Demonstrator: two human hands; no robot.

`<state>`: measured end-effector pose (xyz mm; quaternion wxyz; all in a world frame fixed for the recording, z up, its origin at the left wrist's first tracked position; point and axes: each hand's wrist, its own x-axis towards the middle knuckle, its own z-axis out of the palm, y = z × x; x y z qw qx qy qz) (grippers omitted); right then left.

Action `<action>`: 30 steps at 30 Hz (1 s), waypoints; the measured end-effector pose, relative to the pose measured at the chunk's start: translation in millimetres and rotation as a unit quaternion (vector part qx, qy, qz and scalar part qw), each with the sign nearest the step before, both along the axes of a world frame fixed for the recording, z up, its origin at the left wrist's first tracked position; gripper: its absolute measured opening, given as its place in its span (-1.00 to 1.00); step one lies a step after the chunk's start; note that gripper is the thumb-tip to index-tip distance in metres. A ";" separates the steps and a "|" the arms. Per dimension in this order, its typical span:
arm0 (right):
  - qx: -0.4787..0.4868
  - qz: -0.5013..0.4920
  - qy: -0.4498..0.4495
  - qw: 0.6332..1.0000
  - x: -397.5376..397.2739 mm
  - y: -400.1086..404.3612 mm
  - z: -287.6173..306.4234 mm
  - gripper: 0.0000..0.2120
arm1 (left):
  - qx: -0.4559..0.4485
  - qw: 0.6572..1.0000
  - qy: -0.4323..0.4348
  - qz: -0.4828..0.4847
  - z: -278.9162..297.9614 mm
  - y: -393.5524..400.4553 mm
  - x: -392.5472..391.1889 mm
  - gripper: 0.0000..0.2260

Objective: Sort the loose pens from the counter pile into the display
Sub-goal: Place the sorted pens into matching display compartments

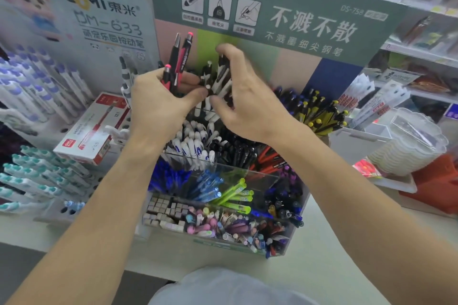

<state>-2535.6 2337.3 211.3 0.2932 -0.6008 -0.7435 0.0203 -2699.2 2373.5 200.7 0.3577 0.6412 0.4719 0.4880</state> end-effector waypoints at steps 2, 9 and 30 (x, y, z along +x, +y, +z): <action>0.033 -0.022 -0.070 0.997 -7.7 7.6 -4.1 -0.34 | -0.005 1.000 -0.006 0.007 -2.0 -1.3 -1.7 -0.82; 0.162 -0.071 -0.074 0.981 -19.3 23.1 -13.5 -0.60 | -0.004 0.998 0.003 0.058 -6.7 -10.5 -12.5 -0.87; 0.167 -0.054 -0.047 0.983 -15.4 -30.6 -15.3 -0.72 | -0.446 0.761 -0.409 -0.233 -41.0 -99.7 -18.2 -0.78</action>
